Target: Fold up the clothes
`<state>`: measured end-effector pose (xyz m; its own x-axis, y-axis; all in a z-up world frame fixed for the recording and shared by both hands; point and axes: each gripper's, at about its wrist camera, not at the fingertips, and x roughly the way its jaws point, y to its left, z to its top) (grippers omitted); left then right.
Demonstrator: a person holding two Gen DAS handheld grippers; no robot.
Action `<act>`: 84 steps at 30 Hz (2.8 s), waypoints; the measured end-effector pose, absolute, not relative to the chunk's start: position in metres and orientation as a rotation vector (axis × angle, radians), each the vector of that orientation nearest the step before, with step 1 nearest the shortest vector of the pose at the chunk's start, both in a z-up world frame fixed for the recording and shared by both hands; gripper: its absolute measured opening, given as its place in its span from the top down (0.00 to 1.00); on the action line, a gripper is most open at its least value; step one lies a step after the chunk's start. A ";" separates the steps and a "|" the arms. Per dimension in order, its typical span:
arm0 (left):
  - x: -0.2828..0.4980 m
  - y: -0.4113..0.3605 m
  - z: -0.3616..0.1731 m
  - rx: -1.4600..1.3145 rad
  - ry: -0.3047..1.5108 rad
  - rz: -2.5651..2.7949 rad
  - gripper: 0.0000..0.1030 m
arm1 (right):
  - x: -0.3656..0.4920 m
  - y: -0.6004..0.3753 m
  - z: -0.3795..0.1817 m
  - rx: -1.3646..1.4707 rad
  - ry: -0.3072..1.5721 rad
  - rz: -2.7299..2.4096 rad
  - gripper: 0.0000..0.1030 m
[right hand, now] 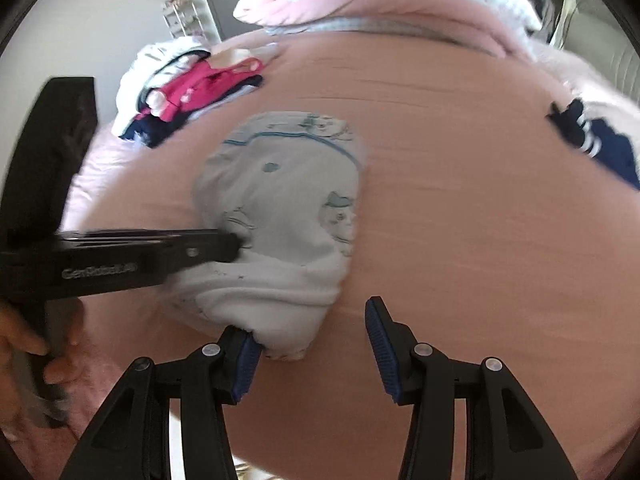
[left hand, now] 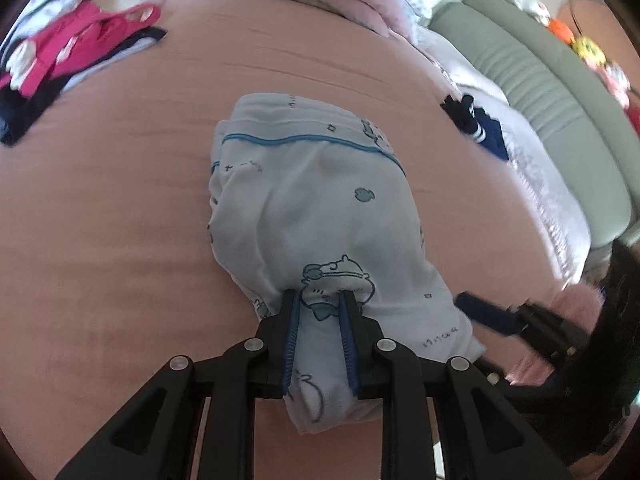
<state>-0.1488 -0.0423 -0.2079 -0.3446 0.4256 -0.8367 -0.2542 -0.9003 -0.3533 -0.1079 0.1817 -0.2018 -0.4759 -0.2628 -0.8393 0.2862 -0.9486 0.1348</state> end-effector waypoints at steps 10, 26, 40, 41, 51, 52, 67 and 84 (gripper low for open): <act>-0.151 -0.043 -0.209 -1.467 -0.248 2.273 0.81 | -0.096 0.243 -0.206 1.517 -0.013 -2.495 0.71; -0.117 -0.069 -0.207 -1.536 0.006 2.449 0.65 | -0.087 0.199 -0.214 1.448 0.150 -2.335 0.62; -0.130 0.011 -0.205 -1.302 0.233 2.362 0.63 | -0.106 0.209 -0.202 1.435 -0.090 -2.396 0.62; -0.136 0.004 -0.204 -1.328 0.179 2.375 0.65 | -0.104 0.213 -0.203 1.443 -0.115 -2.395 0.62; -0.127 -0.013 -0.173 -1.233 -0.073 2.389 0.70 | -0.076 0.211 -0.187 1.378 -0.076 -2.408 0.68; -0.120 -0.004 -0.175 -1.240 -0.038 2.357 0.70 | -0.079 0.213 -0.184 1.358 -0.124 -2.408 0.67; -0.124 0.015 -0.201 -1.365 0.020 2.308 0.70 | -0.095 0.201 -0.224 1.472 -0.112 -2.296 0.67; -0.129 -0.006 -0.183 -1.230 -0.131 2.358 0.70 | -0.084 0.242 -0.212 1.336 -0.518 -2.130 0.64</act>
